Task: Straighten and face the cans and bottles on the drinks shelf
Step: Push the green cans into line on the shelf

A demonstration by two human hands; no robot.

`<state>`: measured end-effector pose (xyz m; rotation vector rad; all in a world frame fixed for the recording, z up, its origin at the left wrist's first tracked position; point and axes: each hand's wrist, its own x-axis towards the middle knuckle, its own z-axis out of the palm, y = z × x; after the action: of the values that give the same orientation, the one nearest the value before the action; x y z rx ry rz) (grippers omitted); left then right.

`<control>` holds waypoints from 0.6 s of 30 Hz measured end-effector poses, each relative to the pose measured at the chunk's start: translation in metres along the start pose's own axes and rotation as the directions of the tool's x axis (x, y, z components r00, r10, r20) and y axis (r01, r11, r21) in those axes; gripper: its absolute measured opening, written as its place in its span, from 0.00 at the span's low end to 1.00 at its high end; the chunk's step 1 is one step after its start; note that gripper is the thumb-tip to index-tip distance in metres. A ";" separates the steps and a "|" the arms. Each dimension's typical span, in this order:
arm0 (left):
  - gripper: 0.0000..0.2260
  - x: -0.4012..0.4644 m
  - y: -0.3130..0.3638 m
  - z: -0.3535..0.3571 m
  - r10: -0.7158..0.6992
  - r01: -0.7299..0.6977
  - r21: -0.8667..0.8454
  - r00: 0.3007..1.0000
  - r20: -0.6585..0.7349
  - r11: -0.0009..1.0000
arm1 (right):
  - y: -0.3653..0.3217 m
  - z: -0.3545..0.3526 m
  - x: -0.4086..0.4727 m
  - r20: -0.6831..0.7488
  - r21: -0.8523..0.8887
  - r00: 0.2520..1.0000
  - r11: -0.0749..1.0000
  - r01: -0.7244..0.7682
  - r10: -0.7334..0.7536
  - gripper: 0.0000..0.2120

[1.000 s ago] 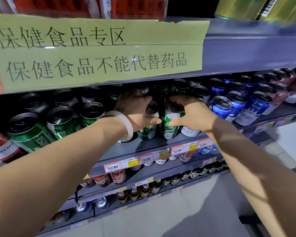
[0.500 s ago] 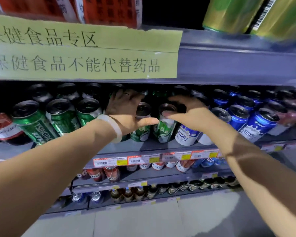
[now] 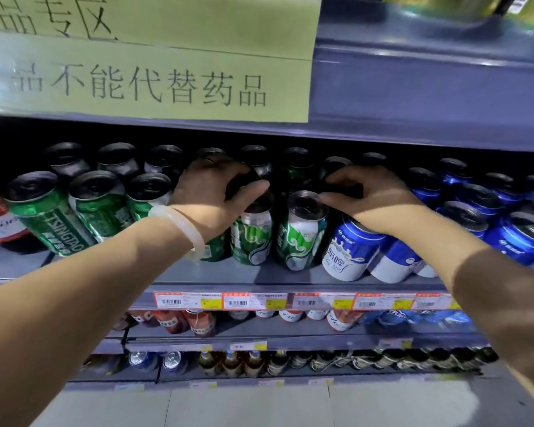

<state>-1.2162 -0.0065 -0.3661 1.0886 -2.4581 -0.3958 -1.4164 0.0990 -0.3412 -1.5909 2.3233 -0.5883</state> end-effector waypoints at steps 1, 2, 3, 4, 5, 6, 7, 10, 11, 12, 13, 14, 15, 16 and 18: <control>0.39 0.001 0.000 0.001 -0.007 0.007 -0.004 1.000 -0.007 1.000 | 0.002 0.000 0.001 -0.003 0.002 1.000 1.000 0.007 -0.007 0.18; 0.38 0.001 0.002 0.002 -0.010 0.010 -0.011 1.000 -0.016 1.000 | 0.004 0.001 0.002 -0.009 0.003 1.000 1.000 0.013 -0.013 0.17; 0.38 0.002 0.004 0.003 -0.013 0.013 -0.023 1.000 -0.025 1.000 | 0.007 0.002 0.002 -0.021 0.007 1.000 1.000 0.020 -0.020 0.17; 0.36 0.003 0.006 0.004 -0.008 0.007 -0.033 0.999 -0.033 0.999 | 0.010 0.002 0.004 -0.042 0.013 0.999 1.000 0.022 -0.022 0.16; 0.33 0.005 0.010 0.004 -0.002 0.001 -0.042 0.999 -0.039 0.999 | 0.013 0.001 0.005 -0.071 0.019 0.997 0.999 0.026 -0.025 0.15; 0.30 0.009 0.013 0.005 0.002 -0.004 -0.052 0.999 -0.041 0.999 | 0.016 0.001 0.008 -0.102 0.017 0.994 0.999 0.029 -0.027 0.15; 0.28 0.013 0.017 0.006 0.002 -0.004 -0.061 0.999 -0.039 0.998 | 0.018 -0.001 0.010 -0.128 0.003 0.991 1.000 0.028 -0.028 0.16; 0.26 0.032 0.026 0.008 0.007 -0.007 -0.053 1.000 -0.002 0.999 | 0.022 -0.007 0.019 -0.133 -0.082 0.990 0.996 0.029 -0.040 0.24; 0.28 0.039 0.028 0.009 0.005 -0.004 -0.041 0.999 0.034 0.999 | 0.023 -0.008 0.023 -0.111 -0.099 0.992 0.994 0.043 -0.054 0.27; 0.30 0.047 0.029 0.011 0.001 0.001 -0.029 0.997 0.079 1.000 | 0.023 -0.009 0.027 -0.085 -0.106 0.994 0.993 0.055 -0.064 0.30; 0.31 0.055 0.029 0.012 -0.003 0.005 -0.021 0.992 0.127 1.000 | 0.024 -0.008 0.032 -0.058 -0.106 0.996 0.992 0.063 -0.070 0.33; 0.33 0.062 0.030 0.014 -0.005 0.010 -0.026 0.985 0.172 1.000 | 0.024 -0.007 0.036 -0.032 -0.109 0.997 0.992 0.065 -0.069 0.36; 0.34 0.069 0.030 0.017 -0.003 0.015 -0.050 0.975 0.221 0.999 | 0.025 -0.006 0.040 -0.011 -0.112 0.998 0.992 0.067 -0.068 0.38; 0.35 0.075 0.030 0.020 0.006 0.017 -0.082 0.962 0.273 0.996 | 0.025 -0.005 0.043 0.008 -0.111 0.998 0.992 0.068 -0.068 0.38; 0.36 0.085 0.027 0.029 0.031 0.019 -0.134 0.933 0.359 0.991 | 0.026 -0.004 0.048 0.041 -0.088 0.996 0.993 0.085 -0.082 0.38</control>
<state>-1.2989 -0.0500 -0.3576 1.0256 -2.6977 -0.8127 -1.4566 0.0628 -0.3494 -1.7308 2.2954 -0.4751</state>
